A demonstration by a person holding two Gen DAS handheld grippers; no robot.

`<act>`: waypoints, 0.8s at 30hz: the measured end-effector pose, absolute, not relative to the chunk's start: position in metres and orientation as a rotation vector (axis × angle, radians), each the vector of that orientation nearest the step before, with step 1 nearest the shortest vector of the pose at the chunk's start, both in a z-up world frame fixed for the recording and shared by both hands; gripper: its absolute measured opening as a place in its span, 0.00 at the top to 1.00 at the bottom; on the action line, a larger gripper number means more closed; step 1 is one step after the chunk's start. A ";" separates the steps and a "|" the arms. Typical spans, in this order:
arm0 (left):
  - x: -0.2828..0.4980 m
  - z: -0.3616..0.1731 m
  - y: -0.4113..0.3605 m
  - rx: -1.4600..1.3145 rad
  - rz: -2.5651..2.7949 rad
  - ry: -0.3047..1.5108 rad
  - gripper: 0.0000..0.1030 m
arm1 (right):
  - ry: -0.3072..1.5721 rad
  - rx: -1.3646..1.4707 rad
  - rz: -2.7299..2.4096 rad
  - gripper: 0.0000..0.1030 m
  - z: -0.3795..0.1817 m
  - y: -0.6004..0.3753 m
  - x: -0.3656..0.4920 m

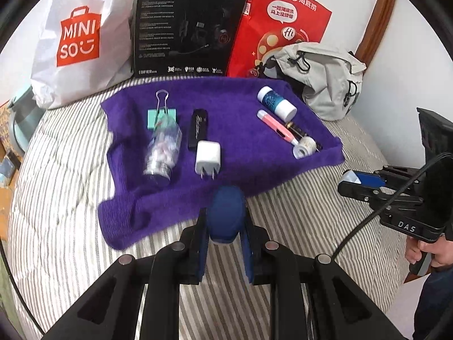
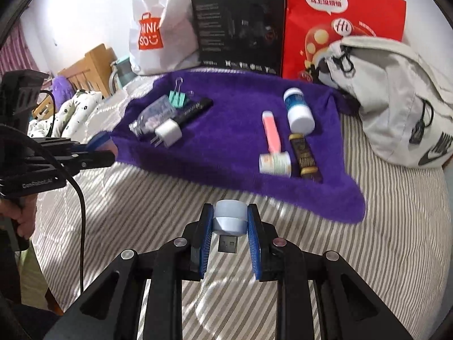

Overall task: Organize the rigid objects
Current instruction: 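Set the USB lamp on the towel with the right tool while the left tool carries the container over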

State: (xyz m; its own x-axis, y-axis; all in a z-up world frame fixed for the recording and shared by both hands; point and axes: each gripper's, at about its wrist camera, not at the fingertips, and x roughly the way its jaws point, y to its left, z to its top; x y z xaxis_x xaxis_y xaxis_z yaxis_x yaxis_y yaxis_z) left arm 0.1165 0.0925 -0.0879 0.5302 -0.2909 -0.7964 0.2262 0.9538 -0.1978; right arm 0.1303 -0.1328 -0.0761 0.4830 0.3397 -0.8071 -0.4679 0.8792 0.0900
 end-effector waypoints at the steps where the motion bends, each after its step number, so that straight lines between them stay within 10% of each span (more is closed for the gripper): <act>1: 0.121 -0.087 0.093 -0.071 -0.305 0.964 0.81 | 0.943 -0.151 0.497 0.77 -0.074 -0.132 0.134; 24: 0.153 -0.086 0.122 -0.074 -0.238 0.965 0.81 | 1.007 -0.234 0.528 0.77 -0.114 -0.079 0.254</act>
State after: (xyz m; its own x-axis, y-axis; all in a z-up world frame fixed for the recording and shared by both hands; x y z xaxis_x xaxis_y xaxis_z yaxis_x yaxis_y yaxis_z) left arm 0.1527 0.1217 -0.0861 0.5456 -0.2332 -0.8050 0.1678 0.9715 -0.1677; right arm 0.2536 -0.0789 -0.1135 0.4225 0.3122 -0.8509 -0.5225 0.8510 0.0527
